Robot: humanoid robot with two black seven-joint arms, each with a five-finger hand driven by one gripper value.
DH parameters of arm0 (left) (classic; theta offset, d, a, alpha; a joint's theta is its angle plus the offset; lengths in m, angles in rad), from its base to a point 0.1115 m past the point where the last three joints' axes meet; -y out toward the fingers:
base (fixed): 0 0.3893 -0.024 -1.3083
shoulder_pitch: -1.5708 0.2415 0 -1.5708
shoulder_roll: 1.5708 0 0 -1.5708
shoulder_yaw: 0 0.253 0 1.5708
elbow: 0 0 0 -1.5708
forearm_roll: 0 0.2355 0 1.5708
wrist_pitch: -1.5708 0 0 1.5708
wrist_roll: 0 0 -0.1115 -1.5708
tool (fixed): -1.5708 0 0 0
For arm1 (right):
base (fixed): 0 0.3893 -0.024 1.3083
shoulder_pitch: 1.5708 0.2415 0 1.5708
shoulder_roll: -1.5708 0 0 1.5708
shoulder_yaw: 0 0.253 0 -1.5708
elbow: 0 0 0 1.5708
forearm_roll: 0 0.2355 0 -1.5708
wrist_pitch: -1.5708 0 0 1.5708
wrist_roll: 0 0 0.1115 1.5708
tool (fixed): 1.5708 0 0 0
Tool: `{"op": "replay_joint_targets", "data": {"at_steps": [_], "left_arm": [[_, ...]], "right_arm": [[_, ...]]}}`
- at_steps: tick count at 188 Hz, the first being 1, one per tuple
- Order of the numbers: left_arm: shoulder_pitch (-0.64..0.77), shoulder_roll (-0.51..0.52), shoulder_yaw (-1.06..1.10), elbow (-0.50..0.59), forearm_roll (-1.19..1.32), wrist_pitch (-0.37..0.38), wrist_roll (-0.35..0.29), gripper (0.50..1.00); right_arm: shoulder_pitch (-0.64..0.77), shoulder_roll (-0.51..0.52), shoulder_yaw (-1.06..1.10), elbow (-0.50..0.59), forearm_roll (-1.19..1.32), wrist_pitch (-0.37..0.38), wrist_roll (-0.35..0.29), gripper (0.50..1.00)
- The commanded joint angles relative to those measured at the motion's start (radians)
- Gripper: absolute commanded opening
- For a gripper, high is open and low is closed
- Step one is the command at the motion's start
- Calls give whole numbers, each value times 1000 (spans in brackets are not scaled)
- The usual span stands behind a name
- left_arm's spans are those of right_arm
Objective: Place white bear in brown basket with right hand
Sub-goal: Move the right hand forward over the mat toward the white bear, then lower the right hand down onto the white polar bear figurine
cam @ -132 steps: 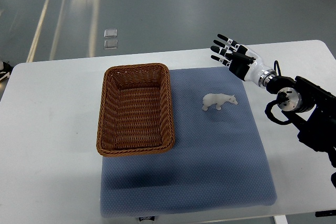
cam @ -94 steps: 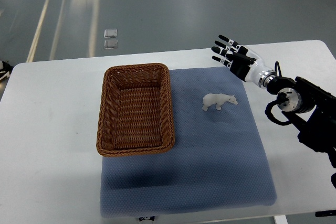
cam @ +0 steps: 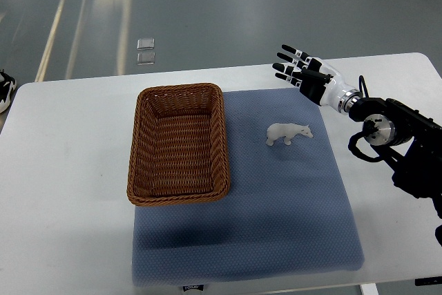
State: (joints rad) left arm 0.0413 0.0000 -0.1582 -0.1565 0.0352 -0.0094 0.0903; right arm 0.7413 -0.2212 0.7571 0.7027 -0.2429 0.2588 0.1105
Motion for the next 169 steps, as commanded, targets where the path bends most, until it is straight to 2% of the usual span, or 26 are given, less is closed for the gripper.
{"op": "replay_joint_targets", "data": {"at_steps": [1,88,169], "left_arm": [[0,0,0,0,0,0,0,1000],[0,0,0,0,0,0,0,1000],[0,0,0,0,0,0,0,1000]], "right_arm": [[24,2,-5,1,-58,0,1,928],[70,0,-76,18,-411,27,8,928],[196,-90,-302,103,-700,48,23,928]]}}
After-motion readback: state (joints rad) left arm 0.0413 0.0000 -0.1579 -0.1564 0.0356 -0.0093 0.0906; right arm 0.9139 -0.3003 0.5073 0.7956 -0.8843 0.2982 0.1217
